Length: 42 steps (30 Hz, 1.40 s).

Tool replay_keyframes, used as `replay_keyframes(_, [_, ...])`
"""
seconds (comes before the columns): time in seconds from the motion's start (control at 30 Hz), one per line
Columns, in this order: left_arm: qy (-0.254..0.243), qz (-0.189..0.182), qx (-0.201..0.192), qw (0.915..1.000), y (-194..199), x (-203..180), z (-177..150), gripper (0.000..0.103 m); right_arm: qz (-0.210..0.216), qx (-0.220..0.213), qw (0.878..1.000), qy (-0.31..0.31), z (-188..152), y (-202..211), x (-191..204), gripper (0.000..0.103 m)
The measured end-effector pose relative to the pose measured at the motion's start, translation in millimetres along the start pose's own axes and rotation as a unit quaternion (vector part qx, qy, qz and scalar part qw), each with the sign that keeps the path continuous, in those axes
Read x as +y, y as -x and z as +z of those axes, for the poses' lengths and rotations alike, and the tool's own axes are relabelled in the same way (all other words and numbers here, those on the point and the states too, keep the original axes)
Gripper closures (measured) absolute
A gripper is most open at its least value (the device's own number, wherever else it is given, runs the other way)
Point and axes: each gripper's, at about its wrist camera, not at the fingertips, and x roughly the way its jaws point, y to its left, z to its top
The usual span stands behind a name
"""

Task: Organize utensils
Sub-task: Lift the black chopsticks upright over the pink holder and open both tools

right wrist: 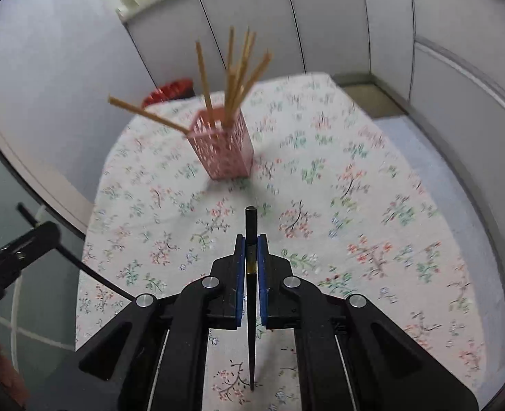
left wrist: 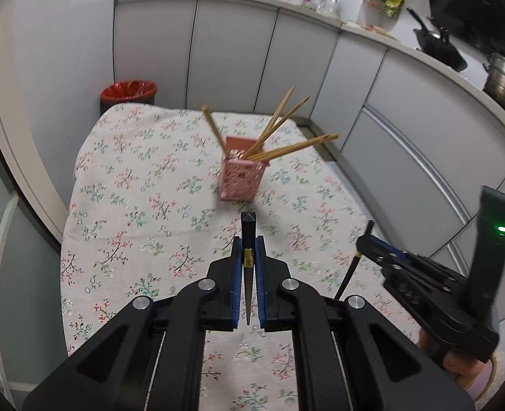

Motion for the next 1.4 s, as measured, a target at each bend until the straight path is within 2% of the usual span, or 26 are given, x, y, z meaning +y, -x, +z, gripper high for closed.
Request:
replay_keyframes(0.17, [-0.001, -0.002, -0.031, 0.9995, 18, -14, 18, 0.096, 0.009, -0.052, 0.999, 0.014, 11, 40, -5, 0.097])
replay_keyframes(0.3, [-0.01, 0.006, -0.046, 0.9989, 22, -25, 41, 0.096, 0.017, -0.103, 0.994, 0.017, 38, 74, -4, 0.097])
replay_keyframes(0.53, [-0.017, 0.018, -0.089, 0.9957, 22, -33, 92, 0.096, 0.061, -0.167, 0.984, 0.009, 108, 118, 5, 0.097])
replay_keyframes(0.67, [-0.014, 0.026, -0.114, 0.993, 15, -30, 124, 0.096, 0.074, -0.228, 0.971, 0.014, 154, 130, 15, 0.097])
replay_keyframes(0.8, [-0.003, 0.036, -0.14, 0.9895, -3, -23, 154, 0.096, 0.098, -0.252, 0.963, 0.018, 189, 118, 23, 0.097])
replay_keyframes(0.93, [0.0, 0.037, -0.135, 0.9901, -38, -18, 171, 0.096, 0.097, -0.269, 0.958, 0.022, 210, 90, 24, 0.097])
replay_keyframes(1.27, [0.006, 0.048, -0.124, 0.9911, -109, -1, 160, 0.095, 0.098, -0.246, 0.964, 0.013, 217, -9, 7, 0.097])
replay_keyframes(1.33, [0.017, 0.046, -0.136, 0.9896, -103, 5, 158, 0.072, 0.105, -0.234, 0.966, 0.013, 213, -24, 8, 0.097])
replay_keyframes(1.4, [0.025, 0.046, -0.155, 0.9865, -89, 10, 158, 0.066, 0.106, -0.226, 0.968, 0.009, 210, -30, 8, 0.093])
